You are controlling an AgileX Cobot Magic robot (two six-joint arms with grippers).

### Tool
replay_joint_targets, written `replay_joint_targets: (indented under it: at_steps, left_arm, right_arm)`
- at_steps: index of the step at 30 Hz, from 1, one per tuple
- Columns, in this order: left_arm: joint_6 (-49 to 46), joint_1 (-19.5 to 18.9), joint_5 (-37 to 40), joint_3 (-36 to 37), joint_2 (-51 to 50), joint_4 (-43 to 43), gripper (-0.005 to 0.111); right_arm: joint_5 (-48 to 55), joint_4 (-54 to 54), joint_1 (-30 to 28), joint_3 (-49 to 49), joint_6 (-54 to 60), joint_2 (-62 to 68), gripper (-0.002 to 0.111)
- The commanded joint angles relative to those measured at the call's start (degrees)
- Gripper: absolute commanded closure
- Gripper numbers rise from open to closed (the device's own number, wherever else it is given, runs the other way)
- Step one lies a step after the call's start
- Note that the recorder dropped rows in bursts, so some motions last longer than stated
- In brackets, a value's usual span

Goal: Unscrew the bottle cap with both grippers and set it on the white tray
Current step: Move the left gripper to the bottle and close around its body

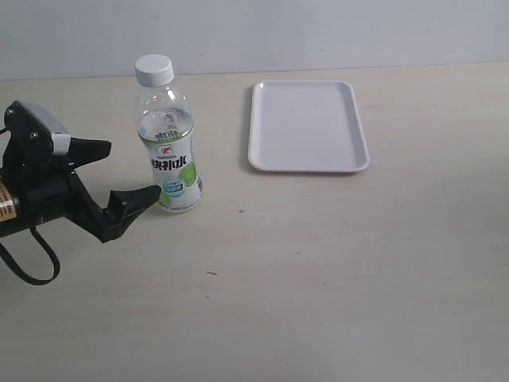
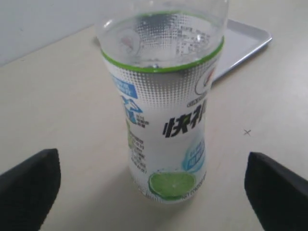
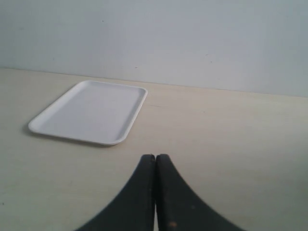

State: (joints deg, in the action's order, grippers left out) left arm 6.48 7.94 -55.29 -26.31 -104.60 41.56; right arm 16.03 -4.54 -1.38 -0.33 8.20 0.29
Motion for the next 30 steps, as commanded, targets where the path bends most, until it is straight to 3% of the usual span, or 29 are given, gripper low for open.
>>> replay_joint_targets:
  at_steps: [1, 10, 17, 25, 30]
  left_arm:
    - [-0.44, -0.02, -7.07, -0.37, -2.7, -0.05, 0.002]
    - [-0.31, -0.02, -14.67, -5.11, -11.99, 2.16, 0.002]
    - [-0.04, 0.19, -14.67, -10.11, -16.62, 4.64, 0.002]
    - [-0.04, 5.46, -14.67, -17.24, -22.78, 3.25, 0.002]
    - [-0.04, 5.49, -14.67, -17.87, -23.99, 1.43, 0.002]
  right_arm:
    - [-0.66, -0.07, 0.05, 0.33, 0.03, -0.29, 0.108]
    - [-0.66, -0.07, 0.05, 0.33, 0.03, -0.29, 0.108]
    - [-0.66, -0.07, 0.05, 0.33, 0.03, -0.29, 0.108]
    - [-0.66, -0.07, 0.05, 0.33, 0.03, -0.29, 0.108]
    - [-0.66, -0.07, 0.05, 0.33, 0.03, -0.29, 0.108]
